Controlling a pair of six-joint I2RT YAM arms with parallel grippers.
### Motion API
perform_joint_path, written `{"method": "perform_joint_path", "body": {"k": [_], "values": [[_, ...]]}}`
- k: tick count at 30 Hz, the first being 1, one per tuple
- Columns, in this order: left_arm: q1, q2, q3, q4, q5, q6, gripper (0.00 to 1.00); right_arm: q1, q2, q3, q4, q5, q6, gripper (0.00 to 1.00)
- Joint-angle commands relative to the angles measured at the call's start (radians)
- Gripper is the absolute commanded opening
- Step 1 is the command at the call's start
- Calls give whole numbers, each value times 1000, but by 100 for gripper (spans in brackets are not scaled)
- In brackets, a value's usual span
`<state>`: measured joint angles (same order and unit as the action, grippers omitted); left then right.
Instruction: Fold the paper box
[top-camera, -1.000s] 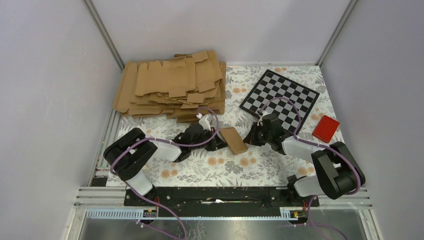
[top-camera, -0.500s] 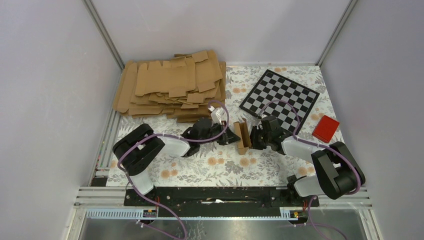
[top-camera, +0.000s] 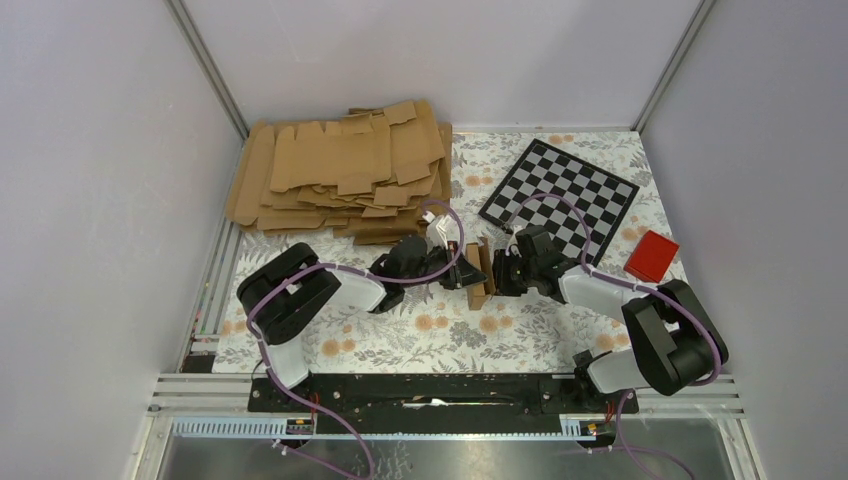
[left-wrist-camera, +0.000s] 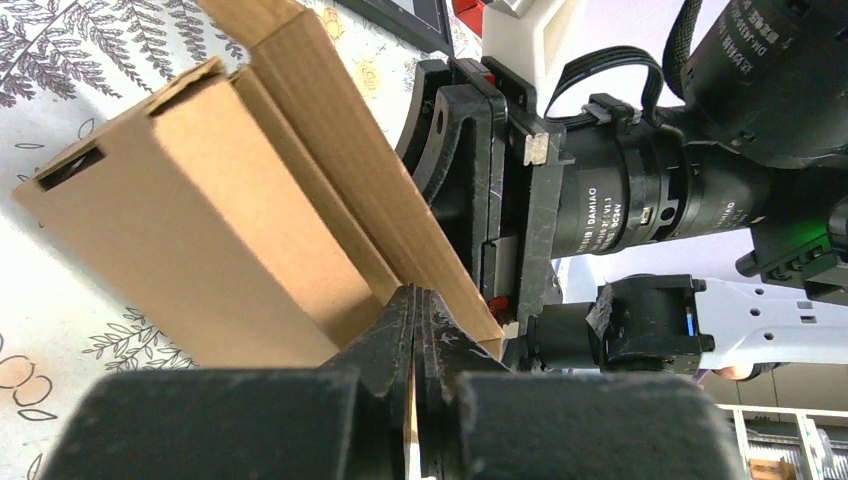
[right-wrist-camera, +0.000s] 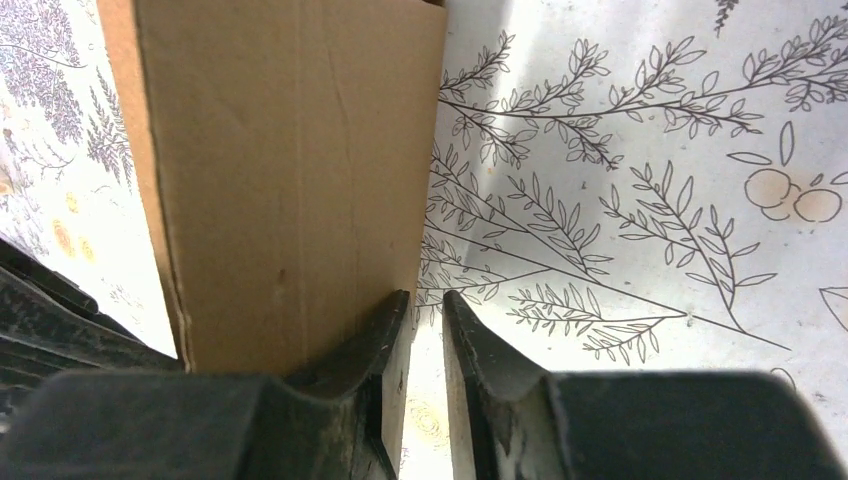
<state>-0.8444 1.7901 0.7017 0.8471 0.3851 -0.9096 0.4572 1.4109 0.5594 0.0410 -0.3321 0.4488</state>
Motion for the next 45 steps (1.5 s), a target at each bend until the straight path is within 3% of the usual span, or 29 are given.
{"method": "perform_joint_path", "body": {"k": [1, 9, 22, 25, 29, 31, 39, 45], "values": [[-7, 14, -1, 39, 15, 3, 0, 17, 1, 46, -4, -32, -24, 26], [0, -22, -21, 47, 24, 17, 0, 17, 9, 51, -20, -7, -22, 30], [4, -227, 108, -340, -22, 181, 0, 17, 24, 56, -21, 1, -9, 31], [6, -298, 129, -502, -112, 223, 0, 16, 29, 63, -23, 0, -7, 31], [9, -377, 183, -850, -365, 244, 0, 17, 31, 68, -23, 2, -5, 31], [14, -382, 187, -944, -441, 246, 0, 17, 33, 73, -30, 11, -9, 31], [10, -229, 186, -861, -397, 199, 0, 18, 45, 122, -110, 88, -16, 35], [-33, -119, 310, -859, -394, 218, 0, 46, 88, 201, -155, 125, -36, 35]]}}
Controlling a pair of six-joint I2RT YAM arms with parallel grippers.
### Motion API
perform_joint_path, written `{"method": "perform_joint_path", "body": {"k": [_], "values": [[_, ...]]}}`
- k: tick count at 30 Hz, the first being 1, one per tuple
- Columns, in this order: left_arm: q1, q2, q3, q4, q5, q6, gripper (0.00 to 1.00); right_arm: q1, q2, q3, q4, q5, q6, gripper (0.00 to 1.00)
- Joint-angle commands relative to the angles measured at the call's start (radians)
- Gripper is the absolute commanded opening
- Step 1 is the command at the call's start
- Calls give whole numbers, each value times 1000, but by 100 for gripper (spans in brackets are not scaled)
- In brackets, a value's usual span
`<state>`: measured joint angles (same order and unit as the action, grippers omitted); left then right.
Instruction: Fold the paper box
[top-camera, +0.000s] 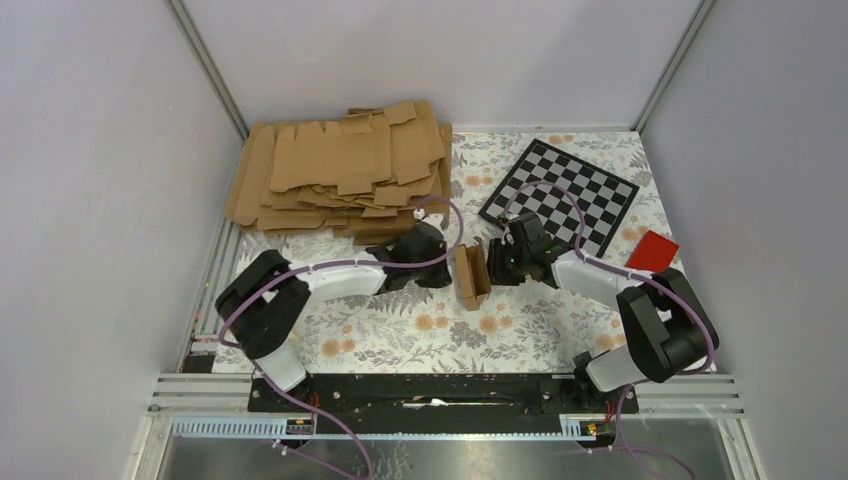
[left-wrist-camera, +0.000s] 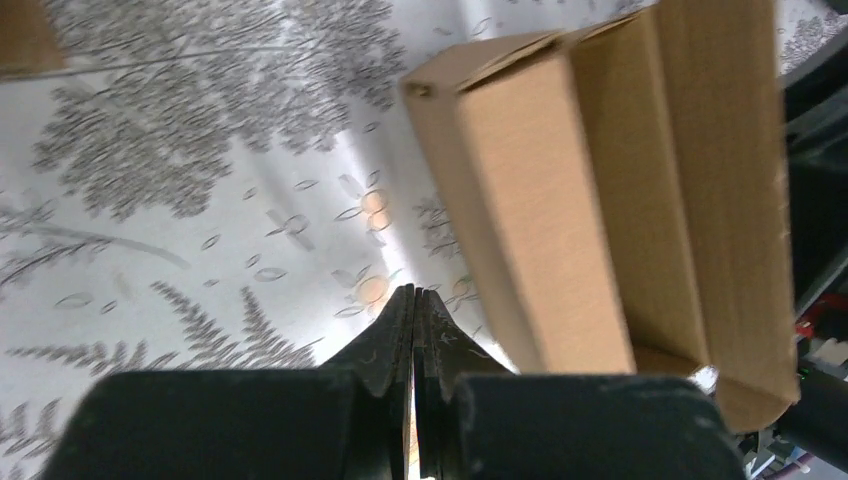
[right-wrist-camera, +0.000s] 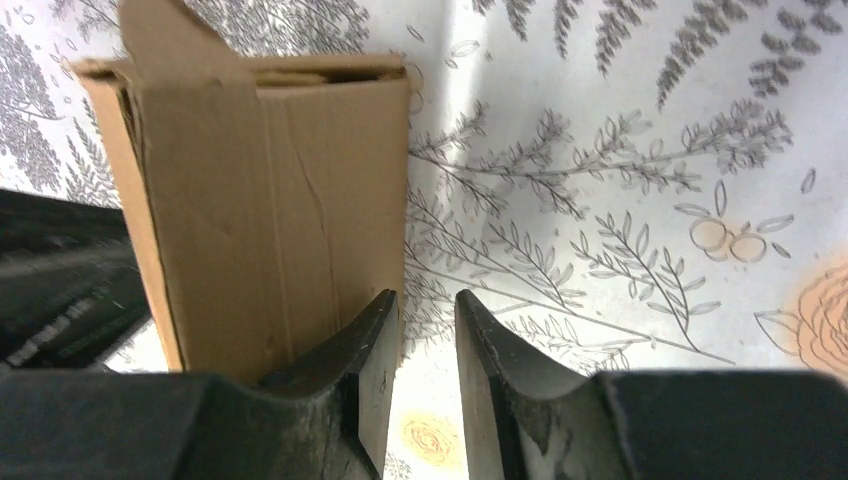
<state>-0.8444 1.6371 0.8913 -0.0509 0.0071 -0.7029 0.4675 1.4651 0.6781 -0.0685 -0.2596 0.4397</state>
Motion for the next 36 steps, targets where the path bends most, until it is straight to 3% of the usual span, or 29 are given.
{"method": "perform_joint_path", "body": {"k": [1, 13, 28, 32, 36], "values": [[-42, 48, 136, 37, -12, 15, 0, 48, 44, 99, -52, 62, -28, 35], [-85, 60, 139, 46, 33, 22, 0, 119, 31, 124, -78, 52, -40, 37], [-94, -8, 25, 115, 42, -24, 0, 115, -302, -24, -133, 94, 8, 48], [-99, -13, 20, 128, 42, -24, 0, 115, -370, -57, -107, 60, 47, 62], [-107, -13, 24, 140, 50, -27, 0, 114, -383, -80, -90, 2, 100, 71]]}}
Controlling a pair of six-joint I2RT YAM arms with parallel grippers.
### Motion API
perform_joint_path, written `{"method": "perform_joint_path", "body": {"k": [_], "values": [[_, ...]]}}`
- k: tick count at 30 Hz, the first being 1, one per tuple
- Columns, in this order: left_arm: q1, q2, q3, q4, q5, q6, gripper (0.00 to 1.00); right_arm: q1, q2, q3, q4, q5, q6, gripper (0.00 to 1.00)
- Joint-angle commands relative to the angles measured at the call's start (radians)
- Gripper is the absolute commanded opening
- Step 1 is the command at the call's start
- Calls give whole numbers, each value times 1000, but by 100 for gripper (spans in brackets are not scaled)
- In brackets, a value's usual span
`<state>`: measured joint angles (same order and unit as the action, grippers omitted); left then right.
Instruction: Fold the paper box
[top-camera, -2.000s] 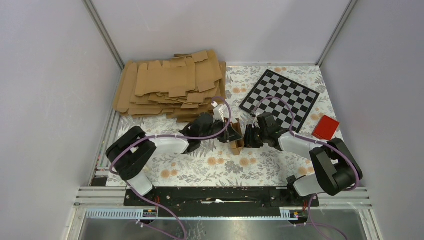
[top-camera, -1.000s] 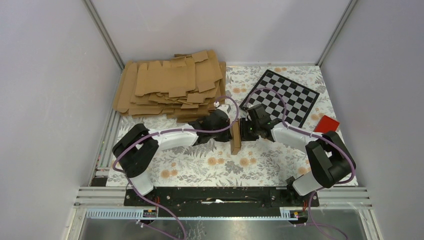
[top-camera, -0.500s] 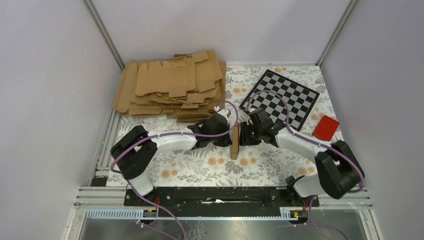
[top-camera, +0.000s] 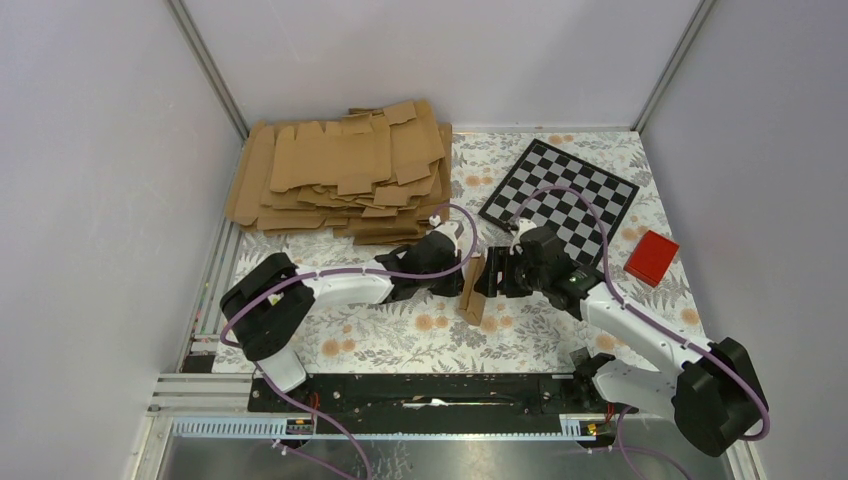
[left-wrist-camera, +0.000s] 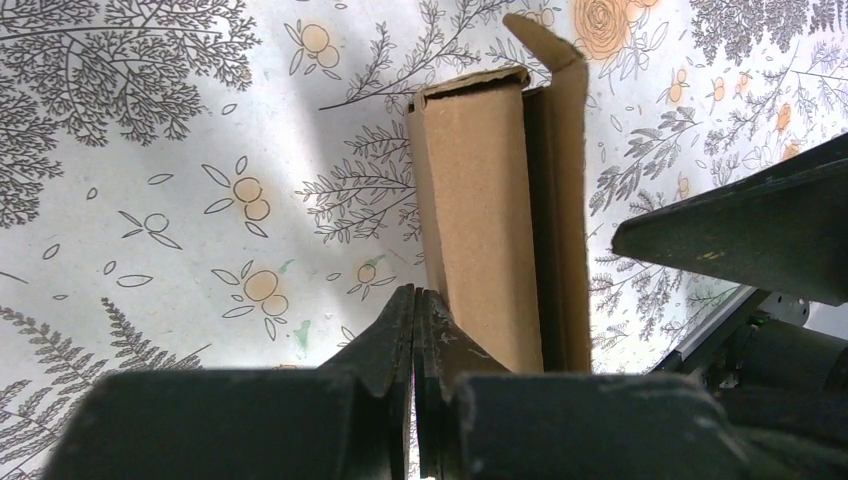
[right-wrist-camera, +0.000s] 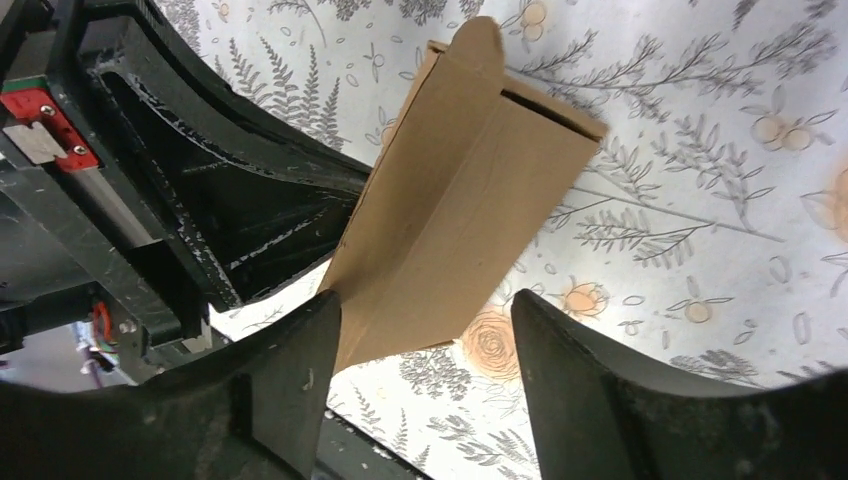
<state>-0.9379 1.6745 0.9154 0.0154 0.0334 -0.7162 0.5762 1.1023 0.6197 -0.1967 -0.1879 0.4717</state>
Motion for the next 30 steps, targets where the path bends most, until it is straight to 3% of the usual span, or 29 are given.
{"method": "perform_joint_path", "body": {"k": [1, 4, 7, 15, 25, 30], "values": [[-15, -48, 0, 78, 31, -15, 0, 5, -21, -28, 47, -93, 93, 74], [-21, -46, 1, 88, 38, -20, 0, 4, -31, -50, 75, -117, 179, 87], [-27, -46, 3, 90, 38, -23, 0, 4, -44, -63, 76, -102, 230, 89], [-39, -13, -3, 141, 89, -51, 0, 4, -54, -128, 69, -66, 292, 83], [-45, -42, -27, 233, 191, -129, 0, 4, -270, -233, 158, -6, 383, 75], [-45, -89, -49, 191, 138, -125, 0, 5, -197, -215, 271, -77, 395, 75]]}}
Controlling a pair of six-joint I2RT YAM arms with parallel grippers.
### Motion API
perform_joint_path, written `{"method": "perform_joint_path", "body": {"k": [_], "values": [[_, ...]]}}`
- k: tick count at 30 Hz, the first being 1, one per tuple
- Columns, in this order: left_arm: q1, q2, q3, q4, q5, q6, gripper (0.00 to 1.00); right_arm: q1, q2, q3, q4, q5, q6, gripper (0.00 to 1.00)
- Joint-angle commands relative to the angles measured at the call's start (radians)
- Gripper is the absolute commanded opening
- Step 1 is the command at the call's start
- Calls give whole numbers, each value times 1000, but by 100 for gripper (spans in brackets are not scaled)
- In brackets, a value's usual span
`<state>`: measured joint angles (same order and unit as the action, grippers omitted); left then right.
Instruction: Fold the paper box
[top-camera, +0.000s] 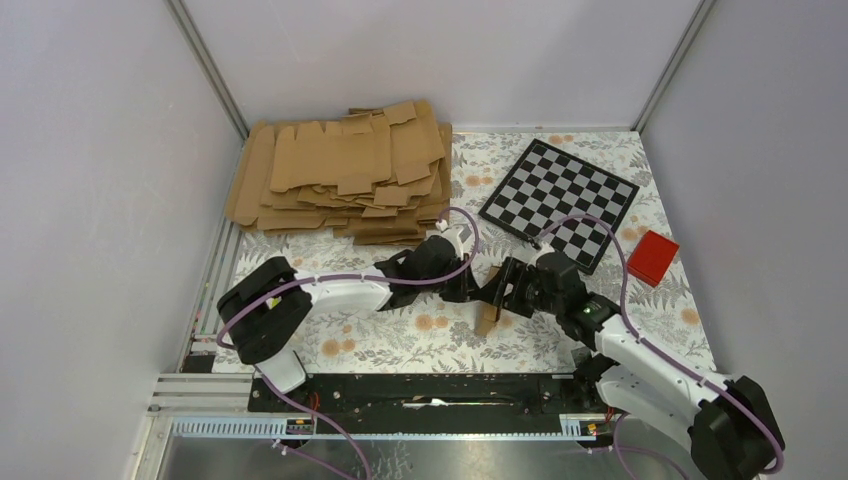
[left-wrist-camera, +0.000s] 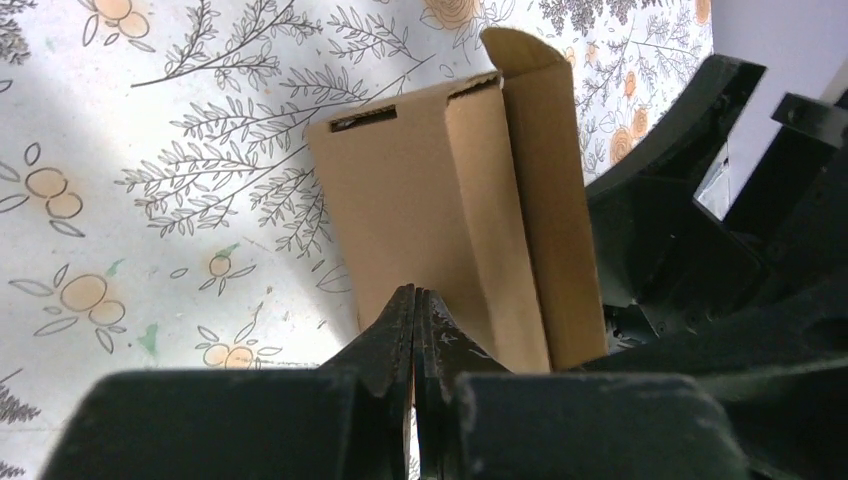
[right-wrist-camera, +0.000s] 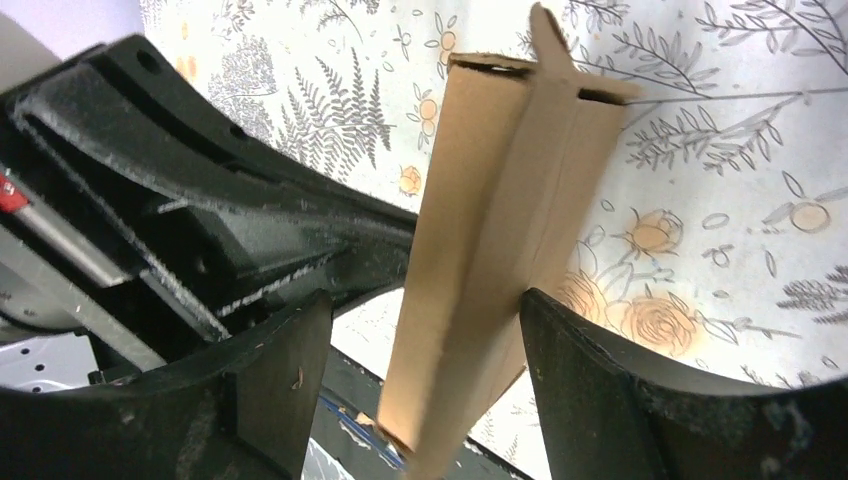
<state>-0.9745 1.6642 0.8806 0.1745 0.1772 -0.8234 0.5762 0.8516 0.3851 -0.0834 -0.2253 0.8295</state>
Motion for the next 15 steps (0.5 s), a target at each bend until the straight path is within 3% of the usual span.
{"method": "perform_joint_path", "body": {"k": [1, 8, 15], "values": [[-8, -91, -18, 17, -33, -11, 0, 5, 77, 22, 186, -53, 38, 75], [-1, -161, -73, -49, -153, 3, 0, 4, 239, 96, 282, -86, -6, 67], [7, -146, -105, -26, -160, 10, 0, 4, 362, 199, 129, -85, -158, 51]]}}
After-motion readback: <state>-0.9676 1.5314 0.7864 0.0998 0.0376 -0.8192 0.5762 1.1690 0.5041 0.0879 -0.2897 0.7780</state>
